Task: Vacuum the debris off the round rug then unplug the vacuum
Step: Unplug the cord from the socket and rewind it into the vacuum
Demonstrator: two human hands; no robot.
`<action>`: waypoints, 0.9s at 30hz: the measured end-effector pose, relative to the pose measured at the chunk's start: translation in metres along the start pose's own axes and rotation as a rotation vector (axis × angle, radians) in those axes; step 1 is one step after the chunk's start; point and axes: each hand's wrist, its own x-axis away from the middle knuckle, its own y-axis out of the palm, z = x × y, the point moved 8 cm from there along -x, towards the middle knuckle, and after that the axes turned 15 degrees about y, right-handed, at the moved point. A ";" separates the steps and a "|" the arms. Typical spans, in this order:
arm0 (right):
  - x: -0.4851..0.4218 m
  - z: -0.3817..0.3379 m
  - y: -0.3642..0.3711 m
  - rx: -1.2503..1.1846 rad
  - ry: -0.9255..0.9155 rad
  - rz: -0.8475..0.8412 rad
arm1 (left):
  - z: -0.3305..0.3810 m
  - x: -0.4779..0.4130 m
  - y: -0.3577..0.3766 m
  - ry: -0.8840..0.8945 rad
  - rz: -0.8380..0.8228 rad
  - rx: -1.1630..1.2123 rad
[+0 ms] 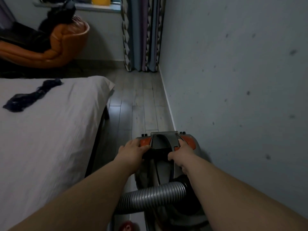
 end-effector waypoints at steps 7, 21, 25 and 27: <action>-0.076 -0.116 0.007 -0.051 -0.021 0.001 | -0.081 -0.106 -0.047 0.037 -0.010 0.020; -0.261 -0.374 -0.009 0.008 -0.063 -0.053 | -0.234 -0.360 -0.137 -0.045 -0.039 -0.042; -0.320 -0.450 -0.016 0.060 -0.072 -0.069 | -0.282 -0.429 -0.156 -0.069 -0.033 -0.017; -0.347 -0.488 -0.013 0.096 -0.079 -0.083 | -0.308 -0.464 -0.162 -0.070 -0.031 0.000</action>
